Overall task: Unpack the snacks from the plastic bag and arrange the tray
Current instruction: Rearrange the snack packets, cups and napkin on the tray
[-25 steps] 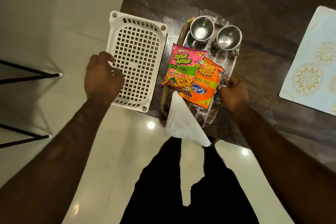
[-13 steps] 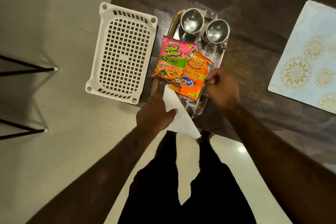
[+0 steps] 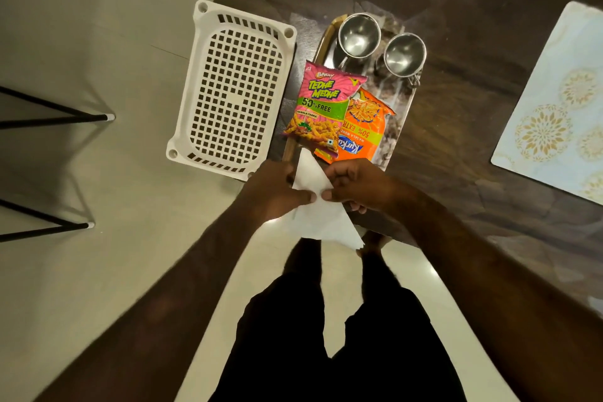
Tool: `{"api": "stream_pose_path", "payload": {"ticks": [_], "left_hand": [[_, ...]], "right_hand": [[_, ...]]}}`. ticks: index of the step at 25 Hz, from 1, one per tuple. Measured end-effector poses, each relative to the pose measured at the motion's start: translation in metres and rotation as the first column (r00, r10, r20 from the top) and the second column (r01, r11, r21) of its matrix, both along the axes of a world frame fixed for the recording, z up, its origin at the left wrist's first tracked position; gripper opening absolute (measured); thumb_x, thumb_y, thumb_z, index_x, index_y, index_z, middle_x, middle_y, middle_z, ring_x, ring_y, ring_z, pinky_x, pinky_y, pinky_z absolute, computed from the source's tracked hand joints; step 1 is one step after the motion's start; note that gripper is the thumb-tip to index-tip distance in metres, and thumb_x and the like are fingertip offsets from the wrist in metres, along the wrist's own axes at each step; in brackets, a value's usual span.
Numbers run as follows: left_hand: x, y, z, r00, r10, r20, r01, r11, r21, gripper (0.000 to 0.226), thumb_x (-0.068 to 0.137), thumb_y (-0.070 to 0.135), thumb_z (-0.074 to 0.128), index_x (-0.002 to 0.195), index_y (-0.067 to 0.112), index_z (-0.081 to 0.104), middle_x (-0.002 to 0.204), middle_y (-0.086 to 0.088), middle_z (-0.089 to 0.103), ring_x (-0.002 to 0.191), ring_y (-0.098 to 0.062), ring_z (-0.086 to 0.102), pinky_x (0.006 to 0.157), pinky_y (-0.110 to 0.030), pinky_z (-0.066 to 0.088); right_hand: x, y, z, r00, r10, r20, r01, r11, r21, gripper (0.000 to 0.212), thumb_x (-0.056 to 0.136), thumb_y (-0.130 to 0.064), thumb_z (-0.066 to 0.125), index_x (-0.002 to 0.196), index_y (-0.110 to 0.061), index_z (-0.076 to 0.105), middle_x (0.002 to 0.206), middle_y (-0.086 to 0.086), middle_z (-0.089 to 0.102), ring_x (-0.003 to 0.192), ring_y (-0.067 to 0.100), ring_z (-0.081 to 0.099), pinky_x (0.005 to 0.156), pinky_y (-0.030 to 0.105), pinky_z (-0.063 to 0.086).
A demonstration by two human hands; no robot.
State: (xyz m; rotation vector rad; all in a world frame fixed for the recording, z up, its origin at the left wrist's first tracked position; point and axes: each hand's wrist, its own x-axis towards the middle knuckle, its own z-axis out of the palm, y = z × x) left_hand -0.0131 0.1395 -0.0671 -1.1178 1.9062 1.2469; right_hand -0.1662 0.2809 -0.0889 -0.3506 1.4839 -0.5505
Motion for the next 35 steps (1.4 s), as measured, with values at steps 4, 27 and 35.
{"api": "stream_pose_path", "payload": {"ticks": [4,27,35], "left_hand": [[0.029,-0.045,0.022,0.949,0.316,0.001,-0.307,0.920,0.245,0.011,0.085,0.026,0.080,0.091,0.020,0.075,0.067,0.014,0.071,0.066,-0.008,0.061,0.055,-0.021,0.048],[-0.083,-0.069,-0.014,0.966,0.149,-0.212,-0.188,0.966,-0.179,0.041,0.086,0.045,0.074,0.107,0.012,0.065,0.103,-0.003,0.071,0.096,-0.021,0.069,0.085,-0.033,0.053],[-0.074,-0.077,-0.004,0.902,0.368,-0.227,-0.343,0.929,0.142,0.011,0.090,0.014,0.075,0.091,0.024,0.070,0.086,0.004,0.078,0.078,-0.008,0.075,0.076,-0.030,0.059]], "right_hand": [[-0.009,-0.018,0.009,0.993,-0.055,0.100,0.058,0.998,-0.020,0.025,0.091,-0.012,0.078,0.114,-0.021,0.076,0.078,-0.007,0.079,0.044,0.007,0.060,0.042,0.017,0.045],[-0.060,-0.032,-0.005,0.689,-0.084,-0.720,0.254,0.958,0.131,0.059,0.082,-0.025,0.073,0.136,-0.009,0.053,0.132,0.016,0.068,0.121,0.037,0.067,0.097,0.041,0.054],[-0.051,-0.032,0.000,0.759,-0.640,-0.119,0.650,0.755,0.091,0.024,0.092,0.003,0.069,0.112,-0.011,0.069,0.099,0.007,0.081,0.077,0.020,0.080,0.057,0.029,0.062]]}}
